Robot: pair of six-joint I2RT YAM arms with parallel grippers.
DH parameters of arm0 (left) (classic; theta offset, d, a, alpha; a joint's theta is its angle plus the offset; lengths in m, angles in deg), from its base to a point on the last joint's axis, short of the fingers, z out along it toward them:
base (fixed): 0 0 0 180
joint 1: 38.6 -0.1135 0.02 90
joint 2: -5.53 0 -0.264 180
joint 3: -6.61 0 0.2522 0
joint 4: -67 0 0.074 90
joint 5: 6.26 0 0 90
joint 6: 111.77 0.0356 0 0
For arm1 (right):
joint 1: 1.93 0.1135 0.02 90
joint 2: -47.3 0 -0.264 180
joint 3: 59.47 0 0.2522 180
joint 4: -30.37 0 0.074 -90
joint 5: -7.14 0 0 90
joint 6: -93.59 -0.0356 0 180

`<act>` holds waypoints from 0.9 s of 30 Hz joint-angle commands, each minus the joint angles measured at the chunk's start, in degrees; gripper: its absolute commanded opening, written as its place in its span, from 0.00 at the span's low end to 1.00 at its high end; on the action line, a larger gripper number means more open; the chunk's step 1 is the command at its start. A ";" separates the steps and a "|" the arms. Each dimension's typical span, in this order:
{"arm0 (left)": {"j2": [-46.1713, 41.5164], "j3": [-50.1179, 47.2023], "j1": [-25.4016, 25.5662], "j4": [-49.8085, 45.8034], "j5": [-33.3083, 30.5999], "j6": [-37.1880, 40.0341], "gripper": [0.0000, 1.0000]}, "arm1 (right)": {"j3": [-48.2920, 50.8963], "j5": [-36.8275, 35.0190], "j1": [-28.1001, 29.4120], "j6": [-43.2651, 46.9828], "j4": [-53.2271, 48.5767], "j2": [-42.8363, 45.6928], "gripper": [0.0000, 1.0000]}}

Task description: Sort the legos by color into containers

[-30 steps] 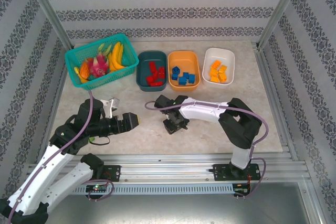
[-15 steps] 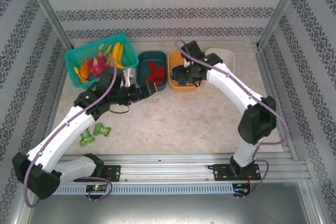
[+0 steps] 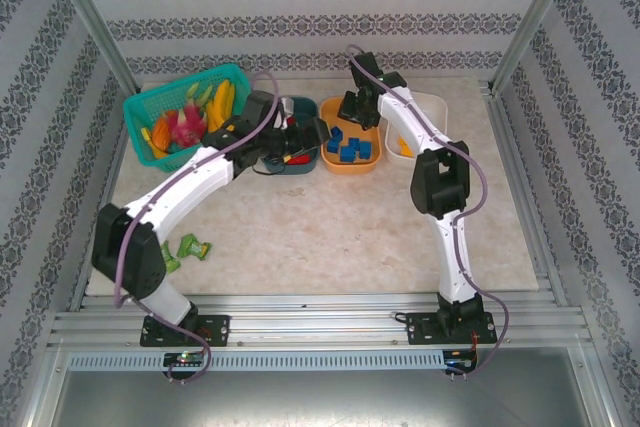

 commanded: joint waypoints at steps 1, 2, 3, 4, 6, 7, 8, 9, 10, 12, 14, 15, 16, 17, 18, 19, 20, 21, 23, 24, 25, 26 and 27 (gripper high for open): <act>3.03 4.01 -0.92 4.25 1.02 0.25 0.99 | -6.19 -1.03 -0.78 -3.70 -4.66 -4.56 0.35; 4.17 5.00 -1.08 4.44 1.16 0.30 0.99 | -7.35 -0.47 -1.12 -4.48 -4.78 -5.98 0.36; 5.20 6.11 -1.29 4.50 1.32 0.38 0.99 | -8.40 0.16 -1.41 -5.28 -4.78 -7.14 0.37; 6.09 7.08 -1.31 4.36 1.51 0.45 0.99 | -9.14 0.58 -1.73 -5.80 -4.70 -8.06 0.37; 7.92 9.08 -1.64 4.01 2.07 0.68 0.99 | -10.77 1.81 -2.31 -6.95 -4.88 -9.98 0.38; 8.54 10.04 -1.71 3.71 2.24 0.83 0.99 | -11.69 1.98 -2.54 -7.39 -5.42 -10.68 0.39; 9.32 10.87 -1.73 3.51 2.49 0.94 0.99 | -12.34 2.36 -2.80 -7.94 -5.81 -11.48 0.40; 10.02 11.74 -1.74 3.26 2.62 1.08 0.99 | -12.86 2.78 -2.92 -8.37 -6.07 -11.98 0.41; 10.52 12.30 -1.82 2.98 2.78 1.08 0.99 | -13.16 2.97 -3.08 -8.75 -6.35 -12.43 0.43; 11.51 13.38 -1.81 2.68 3.03 1.08 0.99 | -13.57 3.32 -3.33 -9.31 -6.59 -13.07 0.50; 11.99 13.77 -1.90 2.61 3.05 0.90 0.98 | -13.84 4.00 -3.45 -9.59 -6.54 -13.34 0.58; 12.04 13.80 -1.86 2.54 2.89 0.81 0.98 | -14.09 4.42 -3.47 -9.51 -6.62 -13.35 0.61; 11.98 13.80 -1.96 2.50 2.87 0.73 0.98 | -14.37 4.70 -3.40 -9.36 -6.78 -13.19 0.63; 11.79 13.82 -2.05 2.36 2.76 0.72 0.98 | -14.58 4.79 -3.35 -9.02 -6.90 -12.82 0.66; 11.46 13.82 -2.02 2.13 2.41 0.88 0.98 | -14.66 4.67 -3.09 -8.65 -6.90 -12.14 0.67; 11.05 13.80 -2.04 1.78 2.12 1.14 0.98 | -14.60 4.35 -2.92 -8.32 -6.98 -11.43 0.69; 10.45 13.80 -2.06 1.35 1.70 1.41 0.98 | -14.50 4.02 -2.68 -7.94 -6.82 -10.27 0.70; 9.82 13.62 -2.03 0.83 0.98 1.72 0.98 | -14.32 3.77 -2.38 -7.53 -6.43 -9.02 0.71; 8.16 12.88 -2.05 -0.14 -0.50 2.09 0.98 | -13.94 3.40 -1.92 -7.22 -5.86 -6.44 0.72; 6.90 12.25 -2.05 -0.75 -1.31 2.32 0.98 | -13.53 2.95 -1.60 -6.88 -5.48 -4.71 0.72; 5.76 11.74 -1.98 -1.77 -2.42 2.57 0.98 | -12.77 2.40 -1.26 -6.70 -5.00 -2.88 0.72; 4.66 11.23 -2.01 -2.86 -3.48 2.97 0.98 | -11.64 2.05 -1.02 -6.62 -4.42 -0.94 0.72; 3.48 10.72 -2.07 -4.36 -4.71 3.36 0.98 | -9.89 1.57 -0.71 -6.52 -3.56 1.31 0.72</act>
